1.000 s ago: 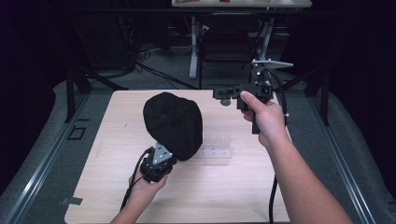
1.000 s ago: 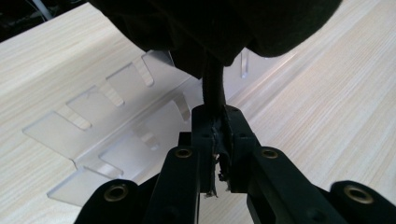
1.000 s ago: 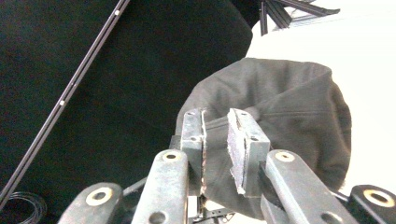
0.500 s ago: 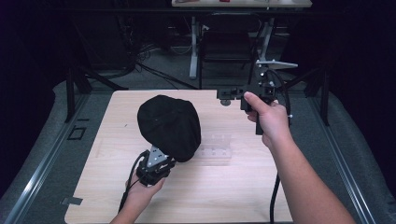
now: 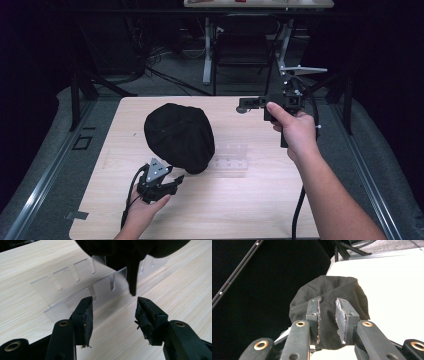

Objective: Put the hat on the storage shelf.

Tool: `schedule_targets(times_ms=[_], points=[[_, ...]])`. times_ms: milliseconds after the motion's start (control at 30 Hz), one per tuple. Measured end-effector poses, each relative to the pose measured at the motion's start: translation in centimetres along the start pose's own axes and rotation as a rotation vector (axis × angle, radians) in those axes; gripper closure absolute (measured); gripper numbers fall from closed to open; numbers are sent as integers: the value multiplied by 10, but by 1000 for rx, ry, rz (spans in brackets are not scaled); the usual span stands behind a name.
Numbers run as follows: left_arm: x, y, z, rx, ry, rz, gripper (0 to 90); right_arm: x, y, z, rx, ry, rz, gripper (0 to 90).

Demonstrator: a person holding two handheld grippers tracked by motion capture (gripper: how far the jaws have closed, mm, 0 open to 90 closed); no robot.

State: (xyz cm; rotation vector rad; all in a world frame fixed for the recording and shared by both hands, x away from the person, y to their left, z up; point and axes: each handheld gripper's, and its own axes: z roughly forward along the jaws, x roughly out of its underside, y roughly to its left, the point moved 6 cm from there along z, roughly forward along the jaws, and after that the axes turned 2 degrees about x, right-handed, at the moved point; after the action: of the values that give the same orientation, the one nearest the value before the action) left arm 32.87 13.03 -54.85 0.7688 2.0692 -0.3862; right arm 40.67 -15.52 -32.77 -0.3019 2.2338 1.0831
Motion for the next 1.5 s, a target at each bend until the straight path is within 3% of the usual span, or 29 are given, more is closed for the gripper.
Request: schedule_targets(times_ms=[400,500,800,1133,1200,1500], points=[[18,21,-12,-36,16,-40,454,18,-15,-20,91,-24,-49,700],[22,26,-15,-47,8,-67,441,24,-20,-24,113,-31,-54,690],[39,45,-18,-84,-1,-147,413,49,-38,-34,239,-57,-127,634],[46,47,-15,-95,13,-151,392,89,-63,-28,383,-50,-225,579],[46,47,-15,-92,17,-144,392,97,-69,-25,429,-34,-257,556],[50,46,-13,-92,30,-136,390,130,-82,-13,495,-13,-327,526]])
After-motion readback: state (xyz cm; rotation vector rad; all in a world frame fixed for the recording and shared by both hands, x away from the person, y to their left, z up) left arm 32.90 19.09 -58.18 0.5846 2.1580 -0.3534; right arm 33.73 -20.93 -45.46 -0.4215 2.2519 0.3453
